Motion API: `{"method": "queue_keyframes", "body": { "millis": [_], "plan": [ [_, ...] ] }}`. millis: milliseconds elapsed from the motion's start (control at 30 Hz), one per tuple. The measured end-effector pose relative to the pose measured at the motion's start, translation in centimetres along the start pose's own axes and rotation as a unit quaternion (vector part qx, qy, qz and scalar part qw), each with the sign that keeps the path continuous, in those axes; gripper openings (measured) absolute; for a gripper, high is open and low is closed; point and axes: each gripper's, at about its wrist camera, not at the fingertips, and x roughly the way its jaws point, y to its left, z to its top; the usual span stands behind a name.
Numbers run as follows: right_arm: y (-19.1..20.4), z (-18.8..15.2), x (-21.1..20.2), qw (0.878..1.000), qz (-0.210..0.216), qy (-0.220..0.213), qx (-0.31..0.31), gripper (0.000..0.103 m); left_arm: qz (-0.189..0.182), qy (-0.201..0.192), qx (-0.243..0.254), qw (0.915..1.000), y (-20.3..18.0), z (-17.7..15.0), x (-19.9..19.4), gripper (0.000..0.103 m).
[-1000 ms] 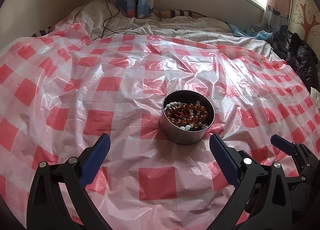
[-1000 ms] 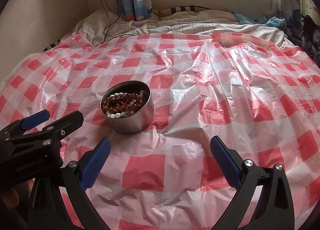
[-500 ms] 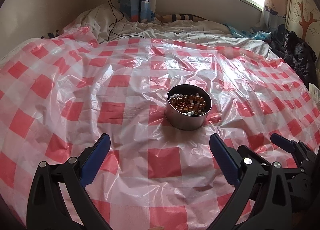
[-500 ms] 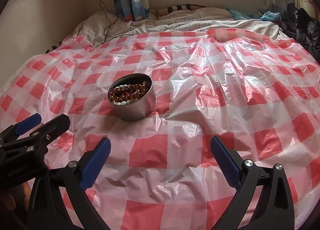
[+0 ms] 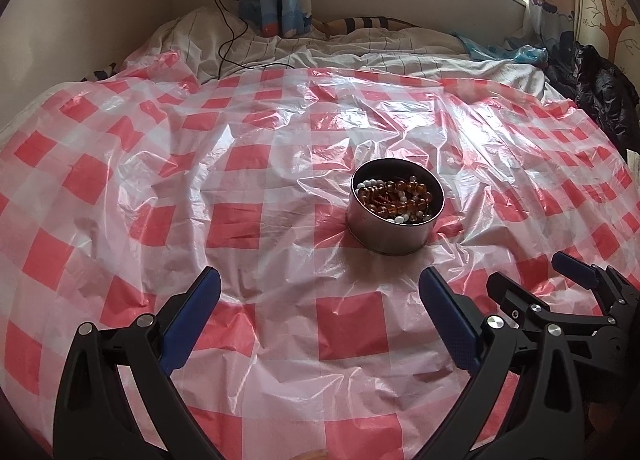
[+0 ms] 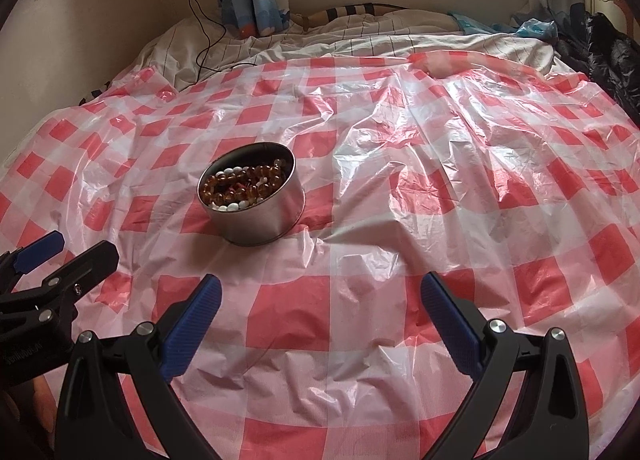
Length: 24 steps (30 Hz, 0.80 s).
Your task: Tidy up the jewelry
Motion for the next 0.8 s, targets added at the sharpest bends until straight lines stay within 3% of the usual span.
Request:
{"method": "queue_keyframes", "body": {
  "millis": [800],
  "plan": [
    [-0.5, 0.1, 0.5, 1.0, -0.009, 0.001, -0.003, 0.095, 0.0, 0.048, -0.009, 0.9988, 0.1, 0.1, 1.9, 0.095]
  ]
}}
